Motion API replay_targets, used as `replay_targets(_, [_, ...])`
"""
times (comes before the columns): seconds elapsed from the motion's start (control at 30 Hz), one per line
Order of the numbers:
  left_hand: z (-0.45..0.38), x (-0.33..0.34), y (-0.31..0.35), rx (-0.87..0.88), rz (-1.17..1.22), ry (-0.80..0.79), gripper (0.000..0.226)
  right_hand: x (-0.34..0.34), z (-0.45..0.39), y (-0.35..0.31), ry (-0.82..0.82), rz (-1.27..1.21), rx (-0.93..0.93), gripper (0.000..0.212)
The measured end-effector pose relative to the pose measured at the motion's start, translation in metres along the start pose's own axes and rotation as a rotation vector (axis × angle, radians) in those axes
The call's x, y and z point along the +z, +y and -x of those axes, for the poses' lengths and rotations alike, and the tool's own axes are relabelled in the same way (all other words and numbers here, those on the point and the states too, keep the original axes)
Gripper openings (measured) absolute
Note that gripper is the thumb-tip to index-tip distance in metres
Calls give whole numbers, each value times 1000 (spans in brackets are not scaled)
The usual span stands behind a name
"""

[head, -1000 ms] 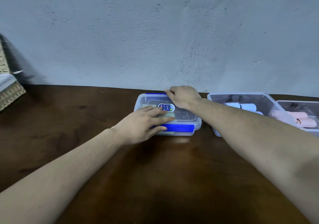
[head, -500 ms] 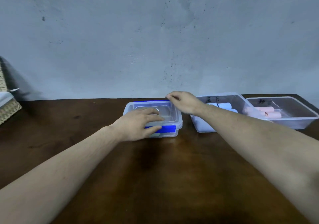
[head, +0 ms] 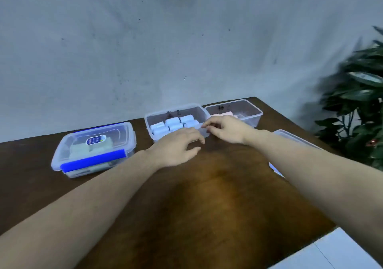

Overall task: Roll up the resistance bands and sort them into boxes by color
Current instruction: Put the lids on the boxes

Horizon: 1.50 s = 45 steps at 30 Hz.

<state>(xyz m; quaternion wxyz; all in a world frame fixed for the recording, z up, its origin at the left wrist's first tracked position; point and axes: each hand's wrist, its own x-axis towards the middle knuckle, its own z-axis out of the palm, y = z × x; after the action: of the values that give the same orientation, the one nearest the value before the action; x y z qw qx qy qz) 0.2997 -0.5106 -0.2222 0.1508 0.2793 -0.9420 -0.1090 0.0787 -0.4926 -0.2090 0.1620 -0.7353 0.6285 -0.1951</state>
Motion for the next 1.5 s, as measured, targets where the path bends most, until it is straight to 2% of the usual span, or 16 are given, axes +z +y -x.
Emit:
replay_targets(0.17, [-53, 40, 67, 81, 53, -69, 26, -45, 71, 75, -4, 76, 100, 26])
replay_targets(0.33, [-93, 77, 123, 133, 53, -112, 35, -73, 132, 139, -106, 149, 159, 30])
replay_targets(0.43, [-113, 100, 141, 125, 29, -120, 36, -76, 152, 169, -142, 180, 242, 49])
replay_targets(0.57, [-132, 124, 150, 27, 3, -84, 33, -72, 169, 186, -264, 204, 287, 80])
replay_targets(0.63, [-139, 133, 153, -7, -1, -77, 35, -71, 173, 191, -328, 245, 285, 89])
replay_targets(0.87, [-144, 147, 161, -101, -20, -73, 46, -70, 172, 193, -372, 299, 205, 83])
replay_targets(0.97, [-141, 146, 161, -98, -19, -21, 48, -72, 172, 187, -318, 309, 154, 75])
replay_targets(1.1, [-136, 135, 152, -124, -28, 70, 50, -77, 173, 174, -134, 317, 47, 58])
replay_targets(1.23, [-125, 112, 143, -236, 143, 254, 40, -84, 175, 155, 2, 397, -42, 56])
replay_targets(1.3, [-115, 100, 134, -296, 255, 259, 35, -85, 174, 143, 35, 410, -82, 57])
replay_targets(1.4, [-99, 87, 112, -277, 387, 227, 22, -85, 170, 124, 45, 422, -118, 57])
replay_targets(1.5, [-77, 71, 94, -254, 436, 215, 24, -78, 164, 105, 57, 423, -141, 57])
